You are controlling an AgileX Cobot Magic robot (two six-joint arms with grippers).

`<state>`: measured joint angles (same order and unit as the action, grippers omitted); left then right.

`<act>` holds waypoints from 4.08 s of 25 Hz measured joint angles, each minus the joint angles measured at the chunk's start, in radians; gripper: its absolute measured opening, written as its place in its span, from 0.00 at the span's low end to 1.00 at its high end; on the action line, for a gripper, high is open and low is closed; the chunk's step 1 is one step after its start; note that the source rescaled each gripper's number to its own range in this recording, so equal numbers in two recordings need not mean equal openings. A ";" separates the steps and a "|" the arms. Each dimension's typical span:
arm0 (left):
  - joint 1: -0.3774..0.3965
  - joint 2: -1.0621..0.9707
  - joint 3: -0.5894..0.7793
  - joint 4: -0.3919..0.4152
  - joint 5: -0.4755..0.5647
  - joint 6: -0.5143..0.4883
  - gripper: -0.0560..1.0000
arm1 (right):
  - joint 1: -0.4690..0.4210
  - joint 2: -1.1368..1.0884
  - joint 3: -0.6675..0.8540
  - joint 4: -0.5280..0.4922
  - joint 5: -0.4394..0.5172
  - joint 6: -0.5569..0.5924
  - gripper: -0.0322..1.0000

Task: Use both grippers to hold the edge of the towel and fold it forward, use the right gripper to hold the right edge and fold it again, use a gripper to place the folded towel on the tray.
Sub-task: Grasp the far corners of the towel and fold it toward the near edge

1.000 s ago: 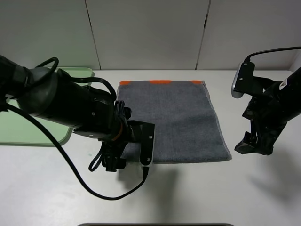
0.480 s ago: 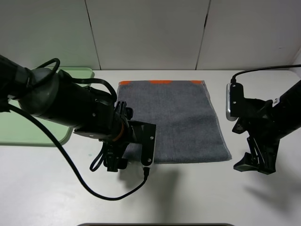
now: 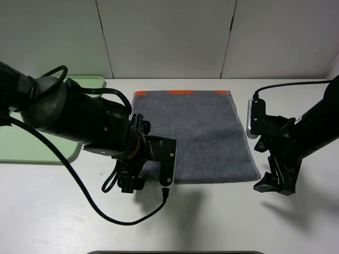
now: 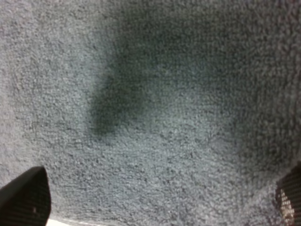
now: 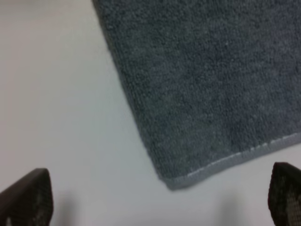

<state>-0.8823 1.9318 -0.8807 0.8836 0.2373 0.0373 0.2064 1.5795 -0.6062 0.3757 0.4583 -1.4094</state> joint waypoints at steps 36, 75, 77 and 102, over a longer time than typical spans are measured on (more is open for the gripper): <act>0.000 0.014 0.000 -0.005 -0.004 0.000 0.65 | 0.000 0.207 -0.001 0.184 -0.164 -0.143 0.73; -0.001 0.012 0.000 -0.005 0.097 0.000 0.06 | 0.000 0.097 0.001 0.167 -0.141 -0.143 0.03; -0.001 -0.004 0.000 -0.005 0.104 0.000 0.06 | 0.000 0.062 0.001 0.167 -0.127 -0.138 0.03; -0.185 -0.340 0.001 -0.009 0.446 -0.054 0.06 | 0.003 -0.344 0.002 0.060 0.114 0.098 0.03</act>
<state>-1.0668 1.5913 -0.8798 0.8747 0.6830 -0.0167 0.2094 1.2352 -0.6042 0.4355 0.5718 -1.3115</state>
